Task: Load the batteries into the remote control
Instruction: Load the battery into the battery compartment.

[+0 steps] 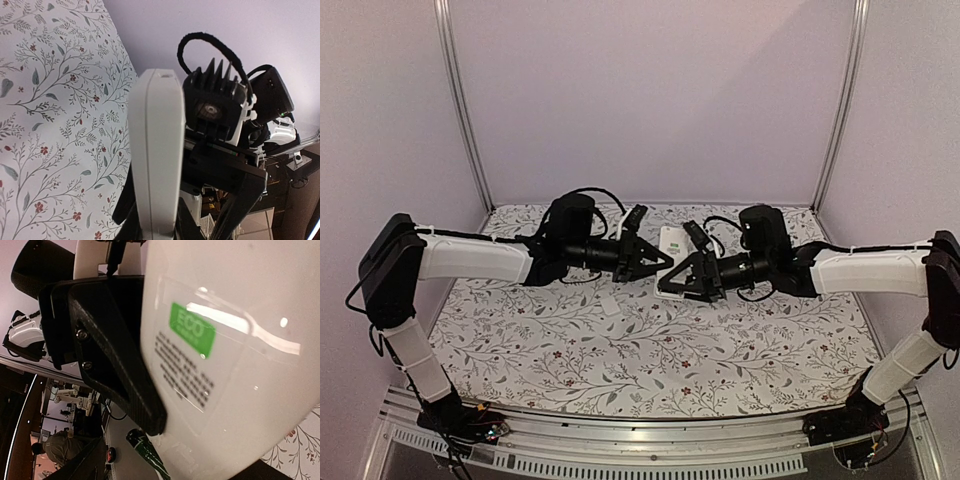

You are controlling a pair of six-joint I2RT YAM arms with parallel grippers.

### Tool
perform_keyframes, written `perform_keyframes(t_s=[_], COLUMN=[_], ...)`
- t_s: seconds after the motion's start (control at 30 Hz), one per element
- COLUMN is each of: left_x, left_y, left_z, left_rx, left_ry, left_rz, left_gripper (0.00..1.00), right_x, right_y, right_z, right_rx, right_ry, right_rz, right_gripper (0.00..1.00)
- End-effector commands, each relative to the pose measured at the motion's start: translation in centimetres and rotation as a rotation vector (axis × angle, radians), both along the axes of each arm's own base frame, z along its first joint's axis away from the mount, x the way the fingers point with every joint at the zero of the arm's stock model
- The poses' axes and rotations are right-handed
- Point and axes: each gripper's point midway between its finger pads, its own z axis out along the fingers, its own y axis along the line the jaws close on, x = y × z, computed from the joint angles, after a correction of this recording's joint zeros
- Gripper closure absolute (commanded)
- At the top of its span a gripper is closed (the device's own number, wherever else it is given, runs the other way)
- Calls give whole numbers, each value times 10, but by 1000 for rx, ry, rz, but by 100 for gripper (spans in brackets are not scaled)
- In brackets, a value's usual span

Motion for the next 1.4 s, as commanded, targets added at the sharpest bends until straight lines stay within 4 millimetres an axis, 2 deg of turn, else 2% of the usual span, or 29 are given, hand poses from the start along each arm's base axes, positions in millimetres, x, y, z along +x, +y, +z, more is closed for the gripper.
perform_keyframes(t_s=[0.0, 0.43, 0.8, 1.0, 1.2, 1.37], left_x=[4, 2, 1, 0, -2, -3], left_y=[3, 3, 3, 3, 3, 3], left_z=[10, 13, 16, 18, 21, 26], left_rx=[-27, -28, -37, -45, -54, -78], left_ry=[-38, -40, -42, -42, -47, -51], left_rz=[12, 8, 2, -9, -16, -29], left_gripper=[100, 100, 100, 100, 100, 100], right_x=[4, 7, 9, 14, 18, 19], right_y=[6, 7, 6, -2, -12, -16], right_z=[4, -1, -7, -9, -11, -16], right_rx=[1, -13, -37, -39, -46, -60], right_ry=[-7, -5, 7, 14, 14, 17], right_rz=[-6, -10, -24, -42, -63, -66], right_gripper=[21, 27, 44, 54, 60, 74])
